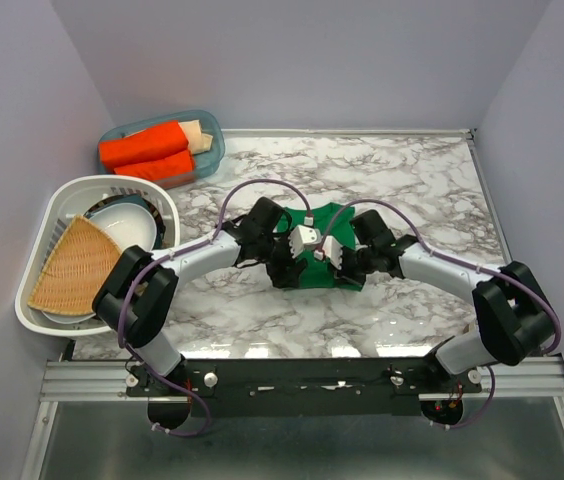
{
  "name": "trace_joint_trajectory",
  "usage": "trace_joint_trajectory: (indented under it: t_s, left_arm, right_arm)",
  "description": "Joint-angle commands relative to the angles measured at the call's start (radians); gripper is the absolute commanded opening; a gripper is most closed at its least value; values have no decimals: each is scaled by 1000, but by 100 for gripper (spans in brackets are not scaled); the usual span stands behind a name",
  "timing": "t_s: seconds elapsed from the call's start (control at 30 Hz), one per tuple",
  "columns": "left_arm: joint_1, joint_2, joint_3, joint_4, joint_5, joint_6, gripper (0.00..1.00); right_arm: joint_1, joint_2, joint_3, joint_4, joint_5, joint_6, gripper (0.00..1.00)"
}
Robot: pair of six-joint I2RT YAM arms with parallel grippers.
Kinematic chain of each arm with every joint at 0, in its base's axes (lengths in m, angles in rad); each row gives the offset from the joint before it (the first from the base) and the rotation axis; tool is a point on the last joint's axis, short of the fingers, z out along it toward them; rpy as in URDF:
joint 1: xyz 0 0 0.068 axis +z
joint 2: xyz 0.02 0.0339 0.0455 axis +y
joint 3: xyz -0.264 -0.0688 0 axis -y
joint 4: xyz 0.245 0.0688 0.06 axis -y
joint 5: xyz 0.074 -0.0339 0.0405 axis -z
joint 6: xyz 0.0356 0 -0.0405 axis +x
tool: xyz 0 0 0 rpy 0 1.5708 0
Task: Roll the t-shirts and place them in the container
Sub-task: Roll the T-shirt to the center of the board.
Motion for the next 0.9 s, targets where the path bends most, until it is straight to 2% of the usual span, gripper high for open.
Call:
trace_joint_trajectory:
  t_s: [0.0, 0.1, 0.13, 0.23, 0.33, 0.47, 0.5, 0.6, 0.73, 0.87]
  left_arm:
    - [-10, 19, -25, -123, 25, 19, 68]
    - [-7, 49, 1, -165, 50, 19, 53]
    - [-4, 75, 30, -185, 85, 19, 36]
    - [10, 130, 113, -292, 189, 47, 10]
    - [25, 196, 234, -476, 272, 125, 0]
    - [53, 314, 432, -766, 373, 295, 0]
    - [61, 345, 473, -880, 384, 314, 0]
    - [94, 443, 616, -1029, 413, 366, 0]
    - [131, 534, 777, -1085, 407, 360, 0]
    - [150, 632, 877, -1114, 392, 349, 0]
  right_arm:
    - [-1, -48, -7, 22, -80, 21, 8]
    - [-8, -42, -7, 11, -97, 24, 8]
    - [-9, -41, -5, -4, -103, 24, 8]
    - [-29, -33, 7, -48, -149, 19, 9]
    - [-58, -12, 28, -126, -213, -8, 10]
    - [-118, 45, 116, -280, -305, -79, 10]
    - [-130, 65, 133, -312, -339, -109, 10]
    - [-175, 151, 227, -462, -400, -198, 10]
    - [-216, 315, 369, -707, -448, -295, 10]
    - [-254, 471, 487, -850, -479, -355, 10]
